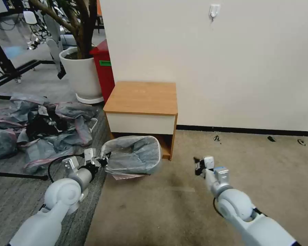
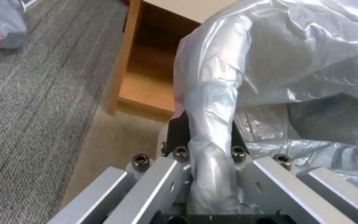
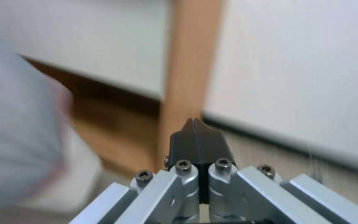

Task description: Pick up the garbage bag from the table and place it over the trash can.

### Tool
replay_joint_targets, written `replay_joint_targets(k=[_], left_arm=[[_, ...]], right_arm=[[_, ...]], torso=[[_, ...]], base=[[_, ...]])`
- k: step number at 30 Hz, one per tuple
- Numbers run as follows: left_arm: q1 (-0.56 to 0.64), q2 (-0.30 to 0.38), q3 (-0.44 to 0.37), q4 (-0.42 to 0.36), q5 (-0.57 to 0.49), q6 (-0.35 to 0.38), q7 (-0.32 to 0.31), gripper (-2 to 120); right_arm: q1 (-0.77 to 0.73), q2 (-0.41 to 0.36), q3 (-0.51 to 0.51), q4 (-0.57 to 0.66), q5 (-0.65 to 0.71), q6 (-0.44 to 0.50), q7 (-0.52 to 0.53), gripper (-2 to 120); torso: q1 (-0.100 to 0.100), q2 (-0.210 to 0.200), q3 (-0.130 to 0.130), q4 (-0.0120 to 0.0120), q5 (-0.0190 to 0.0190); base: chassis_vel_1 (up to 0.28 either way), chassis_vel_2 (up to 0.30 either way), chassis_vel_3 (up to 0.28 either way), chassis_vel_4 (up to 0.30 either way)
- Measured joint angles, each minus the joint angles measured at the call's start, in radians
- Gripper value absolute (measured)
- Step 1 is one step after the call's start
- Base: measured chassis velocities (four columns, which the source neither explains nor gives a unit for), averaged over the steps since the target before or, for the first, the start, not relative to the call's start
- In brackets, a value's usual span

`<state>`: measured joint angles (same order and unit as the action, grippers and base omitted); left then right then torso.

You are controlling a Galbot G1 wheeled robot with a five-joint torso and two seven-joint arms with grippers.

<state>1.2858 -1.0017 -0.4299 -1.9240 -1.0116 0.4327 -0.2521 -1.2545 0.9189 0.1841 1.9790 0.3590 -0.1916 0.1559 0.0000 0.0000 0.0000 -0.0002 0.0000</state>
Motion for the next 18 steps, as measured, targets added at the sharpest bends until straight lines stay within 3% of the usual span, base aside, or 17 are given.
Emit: replay_joint_targets(k=[2, 7, 9, 12, 18], left_arm=[[0.002, -0.001, 0.013, -0.008, 0.055, -0.013, 0.003, 3], [0.009, -0.003, 0.026, -0.031, 0.126, -0.022, 0.006, 3], [0.019, -0.003, 0.038, -0.052, 0.19, -0.027, 0.013, 3], [0.03, -0.006, 0.051, -0.075, 0.243, -0.03, 0.022, 3], [0.055, -0.025, 0.089, -0.13, 0.326, -0.031, 0.026, 3]], right_arm=[[-0.003, -0.038, 0.003, 0.103, -0.064, 0.006, -0.064, 0], [0.024, -0.096, -0.017, 0.216, -0.135, -0.016, -0.175, 0], [0.063, -0.146, -0.065, 0.279, -0.156, -0.108, -0.28, 0], [0.117, -0.174, -0.136, 0.304, -0.166, -0.21, -0.333, 0], [0.277, -0.155, -0.293, 0.3, -0.192, -0.413, -0.438, 0]], torso=[[0.0, 0.0, 0.0, 0.0001, 0.0001], [0.0, 0.0, 0.0, 0.0002, 0.0], [0.0, 0.0, 0.0, 0.0001, -0.0001], [0.0, 0.0, 0.0, 0.0002, 0.0], [0.0, 0.0, 0.0, 0.0003, 0.0001]], base=[[0.0, 0.0, 0.0, 0.0], [0.0, 0.0, 0.0, 0.0], [0.0, 0.0, 0.0, 0.0], [0.0, 0.0, 0.0, 0.0], [0.0, 0.0, 0.0, 0.0]])
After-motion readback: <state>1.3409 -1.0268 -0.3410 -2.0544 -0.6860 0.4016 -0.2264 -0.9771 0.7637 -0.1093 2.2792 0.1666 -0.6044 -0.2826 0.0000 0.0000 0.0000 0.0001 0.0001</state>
